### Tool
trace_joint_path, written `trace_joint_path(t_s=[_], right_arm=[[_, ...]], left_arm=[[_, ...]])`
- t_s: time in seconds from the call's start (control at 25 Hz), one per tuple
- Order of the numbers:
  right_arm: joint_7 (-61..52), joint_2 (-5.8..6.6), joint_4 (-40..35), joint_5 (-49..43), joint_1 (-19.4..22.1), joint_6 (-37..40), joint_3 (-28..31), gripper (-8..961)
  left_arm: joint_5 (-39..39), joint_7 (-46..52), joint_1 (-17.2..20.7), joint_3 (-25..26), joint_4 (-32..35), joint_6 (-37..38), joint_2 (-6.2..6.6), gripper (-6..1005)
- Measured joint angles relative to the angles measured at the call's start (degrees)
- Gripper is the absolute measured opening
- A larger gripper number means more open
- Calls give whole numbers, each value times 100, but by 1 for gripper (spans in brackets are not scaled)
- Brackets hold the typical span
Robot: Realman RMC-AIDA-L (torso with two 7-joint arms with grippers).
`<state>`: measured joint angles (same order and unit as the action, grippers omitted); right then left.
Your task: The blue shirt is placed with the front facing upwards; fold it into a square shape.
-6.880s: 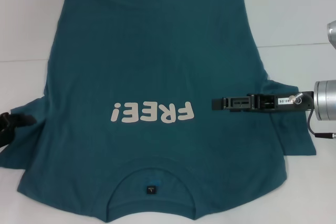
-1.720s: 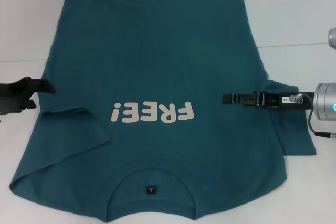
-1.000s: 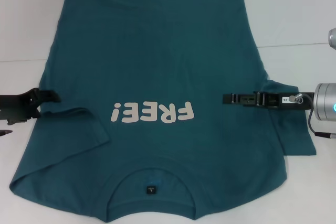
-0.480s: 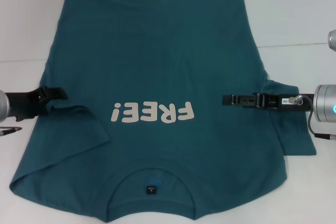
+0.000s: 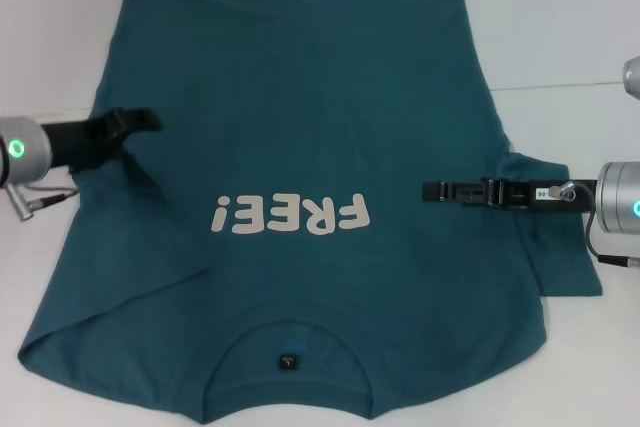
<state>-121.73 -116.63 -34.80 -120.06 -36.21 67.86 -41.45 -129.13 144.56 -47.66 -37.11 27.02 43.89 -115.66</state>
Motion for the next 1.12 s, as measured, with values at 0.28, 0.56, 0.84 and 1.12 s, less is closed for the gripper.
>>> trace_joint_path(t_s=[0.28, 0.56, 0.84, 1.12], right_arm=[[5, 0, 0, 1, -9, -12, -4, 927], [9, 1, -2, 0, -31, -61, -3, 927], [-26, 24, -55, 2, -63, -29, -3, 927], [146, 12, -68, 454, -32, 65, -11, 927]], left_arm=[[656, -414, 206, 10, 85, 413, 46, 724], [678, -755, 754, -19, 815, 1873, 91, 724], [757, -3159, 1721, 33, 2162, 4277, -204, 723], [819, -3931, 2373, 62, 2459, 4990, -505, 722]])
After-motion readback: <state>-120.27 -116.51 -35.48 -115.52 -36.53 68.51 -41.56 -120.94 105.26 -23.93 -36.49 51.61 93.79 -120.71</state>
